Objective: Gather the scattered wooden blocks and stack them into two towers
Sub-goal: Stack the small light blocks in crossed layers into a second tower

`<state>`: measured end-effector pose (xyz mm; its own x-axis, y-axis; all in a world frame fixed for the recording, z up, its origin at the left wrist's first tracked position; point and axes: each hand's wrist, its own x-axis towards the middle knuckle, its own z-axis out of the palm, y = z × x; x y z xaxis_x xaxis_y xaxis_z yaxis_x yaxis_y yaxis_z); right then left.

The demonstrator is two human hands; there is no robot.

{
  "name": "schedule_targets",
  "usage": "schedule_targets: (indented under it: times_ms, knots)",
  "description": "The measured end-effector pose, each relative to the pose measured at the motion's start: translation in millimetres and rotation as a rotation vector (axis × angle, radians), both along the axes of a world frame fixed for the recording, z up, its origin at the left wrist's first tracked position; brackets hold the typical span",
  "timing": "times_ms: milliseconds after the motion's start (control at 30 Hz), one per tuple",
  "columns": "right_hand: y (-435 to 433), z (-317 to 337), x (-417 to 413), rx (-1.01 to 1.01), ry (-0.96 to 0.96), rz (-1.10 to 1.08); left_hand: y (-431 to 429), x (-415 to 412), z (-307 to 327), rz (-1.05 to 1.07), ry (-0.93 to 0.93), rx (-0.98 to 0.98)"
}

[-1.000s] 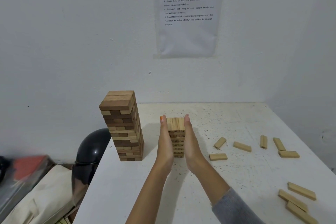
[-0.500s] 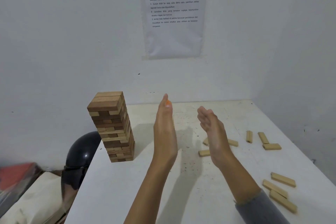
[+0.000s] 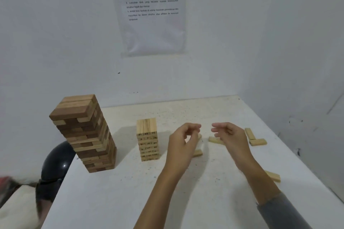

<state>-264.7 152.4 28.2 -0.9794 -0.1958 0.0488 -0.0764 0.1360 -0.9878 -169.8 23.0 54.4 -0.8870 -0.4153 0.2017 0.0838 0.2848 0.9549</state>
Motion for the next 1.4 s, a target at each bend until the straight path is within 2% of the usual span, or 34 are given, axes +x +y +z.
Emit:
schedule_targets:
  times_ms: [133, 233, 333, 433, 533, 667, 900, 1200, 1400]
  knots:
    - [3.1, -26.6, -11.0, 0.362, 0.160, 0.082, -3.8, -12.8, -38.0, -0.115, -0.196, -0.300]
    - [2.2, -45.8, -19.3, 0.538, 0.303, 0.150, -2.0, -18.8, -53.8, -0.200, -0.273, -0.466]
    - [1.2, -54.4, -22.0, 0.642, 0.346, 0.159, -2.9, -22.2, -66.4, -0.204, -0.278, -0.588]
    - [2.8, -57.1, -20.9, 0.726, 0.389, 0.164, -3.6, -21.8, -78.0, -0.169, -0.215, -0.614]
    - [9.0, -59.6, -17.7, 0.709, 0.379, 0.168, 1.1, -18.0, -88.7, -0.098, -0.129, -0.576]
    - [21.2, -56.8, -8.5, 0.526, 0.291, 0.161, 10.4, -10.7, -94.6, -0.041, -0.048, -0.494]
    - [55.8, -42.7, 11.5, 0.249, 0.201, 0.091, 37.4, -5.6, -78.9, -0.133, -0.029, -0.098]
    - [102.1, -42.6, 21.7, 0.170, 0.133, 0.004, 76.9, -14.4, -74.9, -0.208, -0.045, -0.002]
    - [127.9, -43.2, 28.0, 0.332, 0.166, -0.069, 92.2, -16.1, -76.6, -0.257, -0.082, -0.014]
